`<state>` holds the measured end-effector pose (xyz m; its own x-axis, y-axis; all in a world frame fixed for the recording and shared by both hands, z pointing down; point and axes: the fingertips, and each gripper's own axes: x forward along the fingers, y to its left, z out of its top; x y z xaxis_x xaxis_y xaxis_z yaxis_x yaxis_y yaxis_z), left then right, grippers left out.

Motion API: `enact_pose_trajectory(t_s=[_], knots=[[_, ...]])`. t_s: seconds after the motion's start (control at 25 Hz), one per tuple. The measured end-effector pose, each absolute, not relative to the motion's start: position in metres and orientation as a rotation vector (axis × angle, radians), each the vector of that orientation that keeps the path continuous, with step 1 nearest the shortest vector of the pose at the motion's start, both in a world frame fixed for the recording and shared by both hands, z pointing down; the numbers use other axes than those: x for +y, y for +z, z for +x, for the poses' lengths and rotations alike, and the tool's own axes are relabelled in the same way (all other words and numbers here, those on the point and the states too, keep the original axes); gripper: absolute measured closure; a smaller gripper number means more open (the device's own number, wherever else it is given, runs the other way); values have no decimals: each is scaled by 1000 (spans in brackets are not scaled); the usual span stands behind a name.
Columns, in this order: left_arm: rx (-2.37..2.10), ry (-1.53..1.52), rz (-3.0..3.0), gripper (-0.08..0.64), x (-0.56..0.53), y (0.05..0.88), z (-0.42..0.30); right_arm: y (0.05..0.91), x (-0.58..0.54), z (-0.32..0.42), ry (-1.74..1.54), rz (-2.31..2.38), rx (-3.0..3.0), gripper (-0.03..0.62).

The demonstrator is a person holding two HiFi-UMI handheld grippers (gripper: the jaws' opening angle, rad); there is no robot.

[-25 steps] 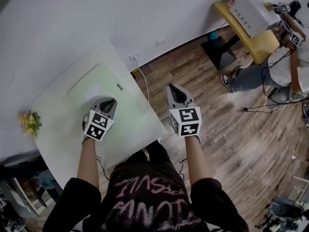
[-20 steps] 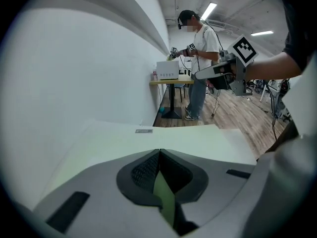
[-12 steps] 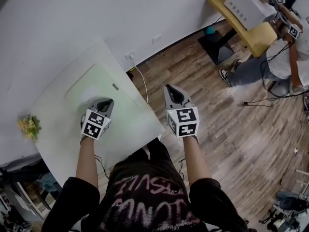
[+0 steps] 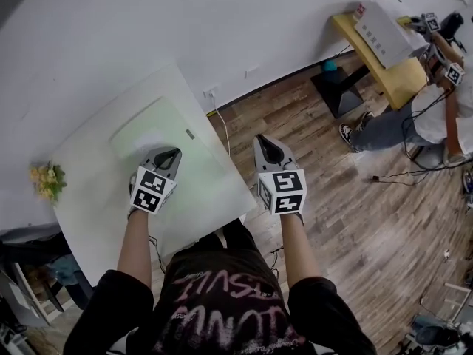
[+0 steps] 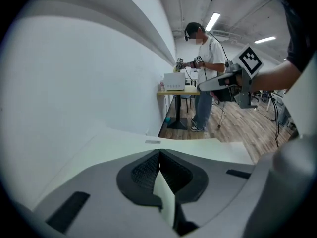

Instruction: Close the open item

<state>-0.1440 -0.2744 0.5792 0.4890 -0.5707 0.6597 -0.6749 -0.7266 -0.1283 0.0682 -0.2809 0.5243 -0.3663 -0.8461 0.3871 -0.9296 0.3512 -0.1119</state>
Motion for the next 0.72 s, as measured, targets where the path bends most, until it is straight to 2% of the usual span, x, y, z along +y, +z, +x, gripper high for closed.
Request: enact_pose_trajectory(t_s=[0.28,0.72], knots=[[-1308,885,2544,546,-271,538,-192,507,-287,19,425,1496,-2431,566],[-1704,662,2383,546,-233,477,-304,477,-285,-97,320,1242,-2586,566]])
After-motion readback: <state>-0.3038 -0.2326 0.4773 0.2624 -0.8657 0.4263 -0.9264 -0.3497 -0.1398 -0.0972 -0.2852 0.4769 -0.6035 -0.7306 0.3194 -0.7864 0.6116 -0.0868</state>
